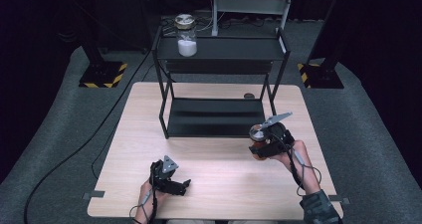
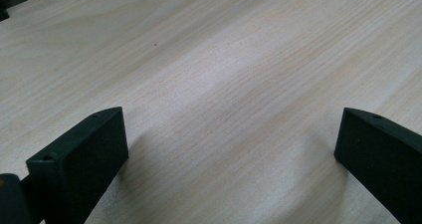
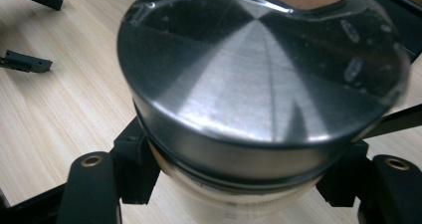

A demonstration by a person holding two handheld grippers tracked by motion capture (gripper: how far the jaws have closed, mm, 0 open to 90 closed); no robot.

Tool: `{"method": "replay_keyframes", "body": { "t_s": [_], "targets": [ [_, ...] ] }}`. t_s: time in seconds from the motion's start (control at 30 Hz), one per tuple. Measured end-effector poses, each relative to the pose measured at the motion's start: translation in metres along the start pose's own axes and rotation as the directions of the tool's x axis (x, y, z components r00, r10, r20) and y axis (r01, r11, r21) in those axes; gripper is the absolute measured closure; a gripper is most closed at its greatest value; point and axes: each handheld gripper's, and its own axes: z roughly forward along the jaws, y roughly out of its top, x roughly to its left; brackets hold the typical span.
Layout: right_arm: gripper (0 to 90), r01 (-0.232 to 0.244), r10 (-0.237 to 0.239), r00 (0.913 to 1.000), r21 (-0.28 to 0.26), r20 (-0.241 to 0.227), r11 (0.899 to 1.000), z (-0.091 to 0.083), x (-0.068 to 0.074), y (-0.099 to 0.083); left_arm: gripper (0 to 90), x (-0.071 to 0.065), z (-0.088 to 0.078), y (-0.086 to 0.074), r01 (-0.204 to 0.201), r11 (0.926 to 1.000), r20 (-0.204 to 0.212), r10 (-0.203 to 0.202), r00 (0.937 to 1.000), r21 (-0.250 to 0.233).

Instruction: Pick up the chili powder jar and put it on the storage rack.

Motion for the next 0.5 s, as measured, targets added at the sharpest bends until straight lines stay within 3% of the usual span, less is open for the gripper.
{"method": "replay_keyframes", "body": {
  "t_s": [0.5],
  "targets": [
    [30.8,0.006,-0.006,0.9999,0.040,0.009,0.999,0.000,-0.009,0.030,0.0,0.000,0.000,0.000,0.000,1.0000,0.000,0.000,1.0000,0.000]
  ]
}}
